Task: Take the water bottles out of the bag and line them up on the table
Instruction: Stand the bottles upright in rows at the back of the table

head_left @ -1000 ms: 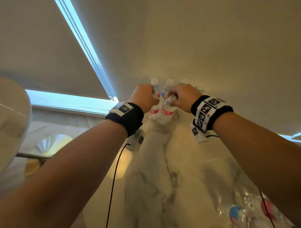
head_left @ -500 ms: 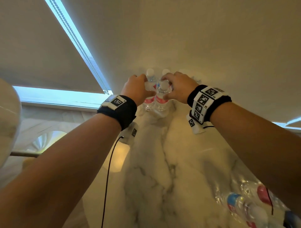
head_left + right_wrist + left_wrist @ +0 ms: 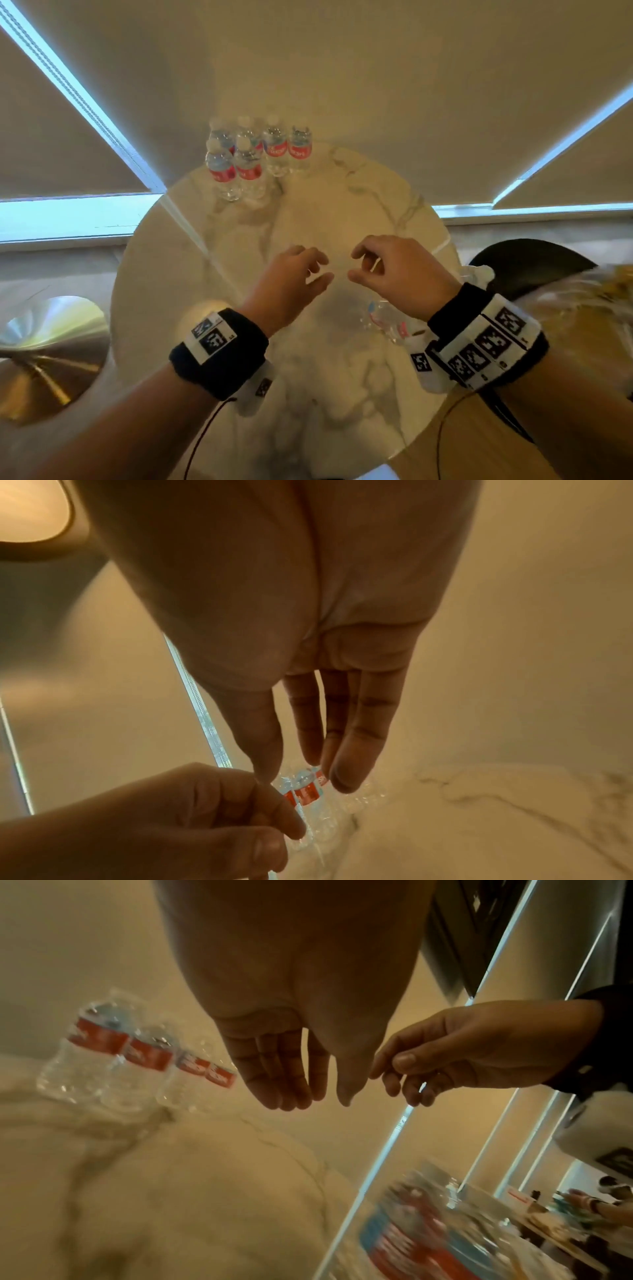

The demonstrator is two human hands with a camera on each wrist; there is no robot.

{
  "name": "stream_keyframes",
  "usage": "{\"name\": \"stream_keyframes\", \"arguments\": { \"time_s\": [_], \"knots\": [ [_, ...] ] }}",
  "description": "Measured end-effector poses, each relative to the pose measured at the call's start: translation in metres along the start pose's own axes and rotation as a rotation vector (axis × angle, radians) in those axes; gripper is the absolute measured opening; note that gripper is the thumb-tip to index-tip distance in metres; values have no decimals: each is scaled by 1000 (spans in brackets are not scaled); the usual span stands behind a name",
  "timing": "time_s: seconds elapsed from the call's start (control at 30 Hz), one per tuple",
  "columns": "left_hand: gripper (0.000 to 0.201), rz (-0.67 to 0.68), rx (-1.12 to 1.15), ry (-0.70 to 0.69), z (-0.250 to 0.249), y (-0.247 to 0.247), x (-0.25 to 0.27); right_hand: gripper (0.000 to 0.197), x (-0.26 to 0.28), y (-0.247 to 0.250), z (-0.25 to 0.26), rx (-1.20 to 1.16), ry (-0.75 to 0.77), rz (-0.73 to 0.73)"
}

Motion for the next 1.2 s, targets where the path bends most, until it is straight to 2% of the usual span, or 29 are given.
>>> {"name": "stream_keyframes", "arguments": {
  "time_s": [0.1, 0.23, 0.4, 0.57, 0.73, 0.97, 1.1, 1.2],
  "knots": [
    [41, 79, 14, -15, -35, -48, 17, 32, 42, -8, -35, 71, -44, -25],
    [61, 146, 29, -34, -69, -90, 12, 39, 75, -22, -77, 309, -90, -6],
    [45, 141, -53, -34, -81, -109, -4, 40, 83, -42, -100, 310, -101, 80],
    [35, 63, 17, 19, -66, -88, -11, 32, 61, -38, -91, 264, -60, 76],
    [36, 4, 4, 39, -25, -29, -31, 30, -8, -16, -54, 277, 12, 53],
    [38, -63, -148, 14, 42, 68, -112, 26, -160, 14, 15, 307, 120, 4],
    [37, -90, -193, 12, 74, 99, -164, 27, -238, 14, 35, 404, 150, 16],
    [36, -101, -205, 8, 89, 108, -192, 29, -275, 11, 40, 434, 149, 14]
  ]
}}
Point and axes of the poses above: each hand's wrist, its own x-axis away from the middle knuckle, its own y-axis out of the back of the hand, z = x × y, the point moved 2 cm from there along -x, towards the middle knuckle, and after that the axes turned 5 degrees about x, right-handed, at the moved point
